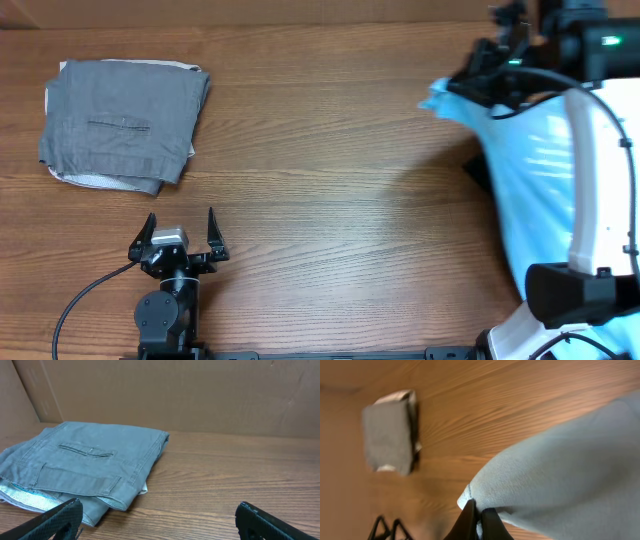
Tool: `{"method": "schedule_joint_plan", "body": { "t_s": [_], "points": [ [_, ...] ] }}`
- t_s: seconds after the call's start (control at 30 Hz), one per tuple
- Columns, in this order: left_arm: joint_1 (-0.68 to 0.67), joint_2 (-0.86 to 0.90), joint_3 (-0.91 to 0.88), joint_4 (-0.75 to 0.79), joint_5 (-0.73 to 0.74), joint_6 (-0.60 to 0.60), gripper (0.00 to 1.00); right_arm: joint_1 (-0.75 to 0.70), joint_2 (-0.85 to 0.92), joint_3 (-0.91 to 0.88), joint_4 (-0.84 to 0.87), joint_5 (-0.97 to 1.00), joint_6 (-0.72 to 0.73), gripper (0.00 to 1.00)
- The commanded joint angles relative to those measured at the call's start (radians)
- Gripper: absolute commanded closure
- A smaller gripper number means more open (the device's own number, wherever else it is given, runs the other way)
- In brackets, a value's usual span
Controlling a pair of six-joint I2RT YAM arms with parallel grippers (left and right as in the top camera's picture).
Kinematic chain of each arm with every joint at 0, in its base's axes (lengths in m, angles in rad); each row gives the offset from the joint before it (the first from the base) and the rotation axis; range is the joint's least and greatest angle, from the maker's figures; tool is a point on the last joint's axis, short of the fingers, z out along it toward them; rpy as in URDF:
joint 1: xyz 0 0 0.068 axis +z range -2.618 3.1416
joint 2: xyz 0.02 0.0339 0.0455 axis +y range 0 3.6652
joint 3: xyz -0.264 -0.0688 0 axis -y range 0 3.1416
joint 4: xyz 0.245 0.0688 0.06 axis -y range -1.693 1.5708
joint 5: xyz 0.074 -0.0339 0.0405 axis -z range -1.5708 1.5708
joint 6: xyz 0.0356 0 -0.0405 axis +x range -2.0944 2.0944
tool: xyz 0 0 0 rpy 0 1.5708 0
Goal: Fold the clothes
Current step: 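Drag the light-blue T-shirt leftward to the table center with the right gripper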
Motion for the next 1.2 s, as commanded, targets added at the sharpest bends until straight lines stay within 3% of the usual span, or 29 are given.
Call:
{"method": "schedule_joint_plan", "body": {
  "t_s": [0.0, 0.23, 0.43, 0.6, 0.77, 0.93, 1.03, 1.17],
  "points": [
    [-0.006, -0.009, -0.004, 0.003, -0.012, -0.021, 0.0, 0.143, -0.026, -0.013, 0.064, -0.004, 0.078, 0.96],
    [-0.006, -0.009, -0.004, 0.003, -0.012, -0.021, 0.0, 0.401, -0.022, -0.181, 0.243, 0.053, 0.137, 0.93],
    [-0.006, -0.009, -0.004, 0.003, -0.012, -0.021, 0.0, 0.565, -0.022, -0.408, 0.496, 0.053, 0.241, 0.93],
    [-0.006, -0.009, -0.004, 0.003, -0.012, -0.021, 0.0, 0.647, -0.022, -0.531, 0.706, 0.032, 0.283, 0.93],
    [-0.006, -0.009, -0.004, 0.003, -0.012, -0.021, 0.0, 0.661, -0.022, -0.536, 0.968, -0.143, 0.284, 0.94],
    [-0.006, -0.009, -0.004, 0.003, -0.012, -0.021, 0.0, 0.641, -0.022, -0.536, 1.223, -0.175, 0.275, 0.94],
    [-0.006, -0.009, -0.004, 0.003, -0.012, -0.021, 0.0, 0.639, -0.022, -0.536, 1.204, -0.075, 0.273, 0.94],
    [-0.006, -0.009, -0.004, 0.003, -0.012, -0.021, 0.0, 0.641, -0.022, -0.537, 0.908, 0.084, 0.276, 0.94]
  ]
}}
